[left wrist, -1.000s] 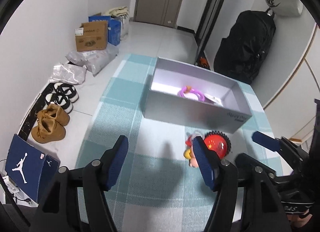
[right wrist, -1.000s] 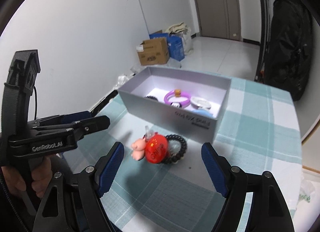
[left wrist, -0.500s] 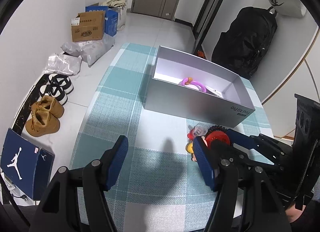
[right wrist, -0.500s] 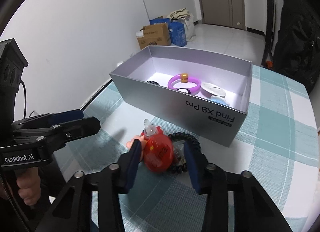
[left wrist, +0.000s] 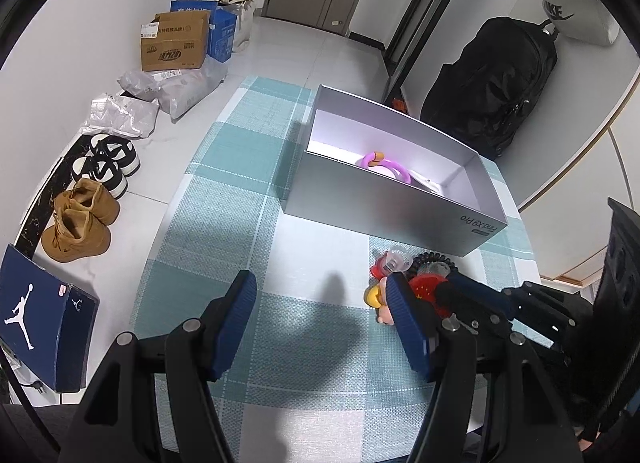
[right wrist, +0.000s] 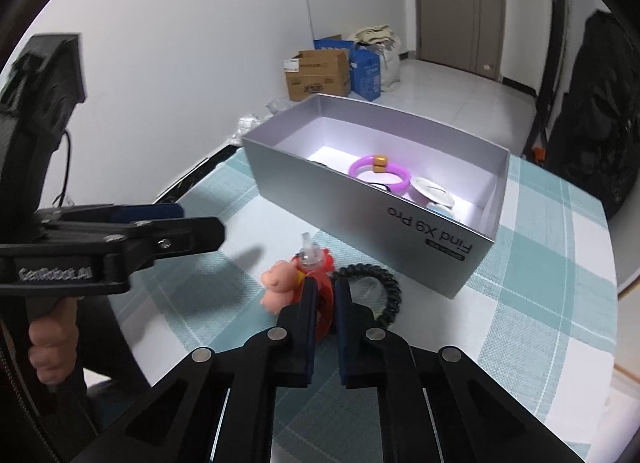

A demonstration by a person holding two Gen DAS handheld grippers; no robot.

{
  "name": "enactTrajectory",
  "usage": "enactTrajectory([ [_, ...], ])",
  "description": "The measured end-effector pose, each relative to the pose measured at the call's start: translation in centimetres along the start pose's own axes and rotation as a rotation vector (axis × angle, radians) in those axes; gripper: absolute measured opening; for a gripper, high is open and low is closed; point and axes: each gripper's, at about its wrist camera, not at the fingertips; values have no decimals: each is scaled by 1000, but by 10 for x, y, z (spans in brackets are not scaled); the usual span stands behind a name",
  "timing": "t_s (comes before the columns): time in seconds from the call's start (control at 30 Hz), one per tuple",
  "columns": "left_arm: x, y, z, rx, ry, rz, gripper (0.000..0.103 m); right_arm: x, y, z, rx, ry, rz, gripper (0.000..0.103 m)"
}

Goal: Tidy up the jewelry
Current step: 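Close the right gripper on the red 'I China' badge and lift it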

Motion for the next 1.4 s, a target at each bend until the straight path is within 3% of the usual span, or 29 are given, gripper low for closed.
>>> enactTrajectory([
  [0.27, -3, 0, -1, -12, -11, 26, 62, -17, -4, 5, -8, 13, 70, 6],
  [0.6, 1, -2, -6, -52, -51, 6, 62, 5, -2, 21, 31, 57, -52, 4],
  [0.87, 24, -7, -14, -87, -108, -87, 62, 20, 0, 44, 81, 65, -105, 4],
  [1.1, 33, -9, -24, -108, -106, -132, 61, 32, 5, 66, 142, 65, -151, 4],
  [1.17, 34, -9, -26, -112, -107, -131, 52, 33, 6, 69, 153, 65, -155, 4],
  [1.23, 35, -9, -29, -121, -94, -135, 36, 34, 7, 73, 161, 67, -158, 4],
  [1.4, 33, -9, -31, -121, -81, -122, 26, 36, 9, 84, 190, 67, -163, 4],
])
Point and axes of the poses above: each gripper's, at about its wrist camera, not at the fingertips, and z roughly against the way its jaws point, x to its right, y to its top
